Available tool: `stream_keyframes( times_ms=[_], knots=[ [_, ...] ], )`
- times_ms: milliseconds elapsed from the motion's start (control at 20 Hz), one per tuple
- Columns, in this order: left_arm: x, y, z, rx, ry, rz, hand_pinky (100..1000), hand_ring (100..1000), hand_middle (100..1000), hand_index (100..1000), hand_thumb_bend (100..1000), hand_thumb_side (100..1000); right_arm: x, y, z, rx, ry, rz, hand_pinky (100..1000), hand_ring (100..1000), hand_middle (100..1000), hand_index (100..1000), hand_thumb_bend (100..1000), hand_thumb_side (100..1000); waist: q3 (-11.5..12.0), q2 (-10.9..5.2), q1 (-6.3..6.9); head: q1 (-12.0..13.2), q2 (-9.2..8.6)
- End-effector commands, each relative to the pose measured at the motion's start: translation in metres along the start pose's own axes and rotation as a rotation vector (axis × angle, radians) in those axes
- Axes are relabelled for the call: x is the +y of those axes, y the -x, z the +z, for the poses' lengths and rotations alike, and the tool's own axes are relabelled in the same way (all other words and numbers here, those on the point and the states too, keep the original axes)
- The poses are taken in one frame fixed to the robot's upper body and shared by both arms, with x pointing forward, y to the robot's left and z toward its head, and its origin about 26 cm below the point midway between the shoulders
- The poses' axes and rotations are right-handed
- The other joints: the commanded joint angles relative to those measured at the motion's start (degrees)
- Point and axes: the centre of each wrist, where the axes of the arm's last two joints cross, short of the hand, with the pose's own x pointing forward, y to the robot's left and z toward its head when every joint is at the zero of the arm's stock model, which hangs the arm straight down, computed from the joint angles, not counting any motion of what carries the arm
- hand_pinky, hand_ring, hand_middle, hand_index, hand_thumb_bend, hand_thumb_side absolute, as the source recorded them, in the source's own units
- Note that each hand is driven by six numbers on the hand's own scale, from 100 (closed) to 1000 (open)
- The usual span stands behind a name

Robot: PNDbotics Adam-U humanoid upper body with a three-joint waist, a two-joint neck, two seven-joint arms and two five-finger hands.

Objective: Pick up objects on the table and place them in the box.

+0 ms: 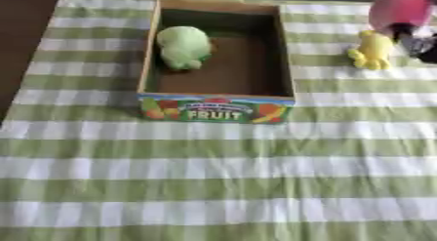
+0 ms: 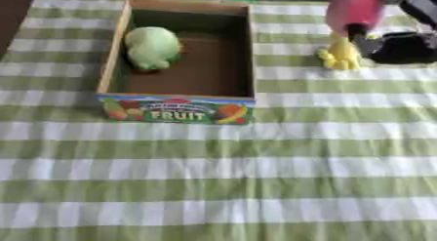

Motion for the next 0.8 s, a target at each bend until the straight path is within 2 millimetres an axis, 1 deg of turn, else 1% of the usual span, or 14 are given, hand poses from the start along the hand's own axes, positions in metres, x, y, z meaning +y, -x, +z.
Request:
stream_keyframes(
  times_ms=[50,250,400,500,800],
  knots=[
    [0.003,-0.007,-0.008,-0.043,0.009,-0.001,544,787,797,946,100,919,-0.017,-0.011,-0.009,-0.040,0.041,0.033,842,822,623,702,100,354,0.1,-1.75,-0.01,-0.2,0.55],
    [0.002,-0.008,-0.009,-0.051,0.014,0.002,544,787,798,946,100,917,-0.022,-0.021,-0.027,-0.071,0.064,0.007,838,821,622,702,100,350,0.5,-2.18,-0.22,-0.2,0.78],
    [0.001,-0.008,-0.009,-0.051,0.017,0.002,544,787,797,946,100,917,-0.019,-0.029,-0.044,-0.098,0.064,-0.028,839,818,619,701,100,349,0.5,-2.35,-0.25,-0.3,0.91],
    [0.001,-0.009,-0.009,-0.050,0.019,0.005,544,787,797,946,100,917,-0.016,-0.035,-0.056,-0.117,0.055,-0.049,839,817,618,700,100,348,0.7,-2.38,-0.26,-1.0,0.91],
    [0.000,-0.009,-0.009,-0.048,0.015,0.010,542,788,797,946,100,919,-0.009,-0.056,-0.095,-0.177,0.020,-0.108,843,814,617,701,100,342,0.7,-1.93,-0.31,-2.2,-0.02]
  ],
)
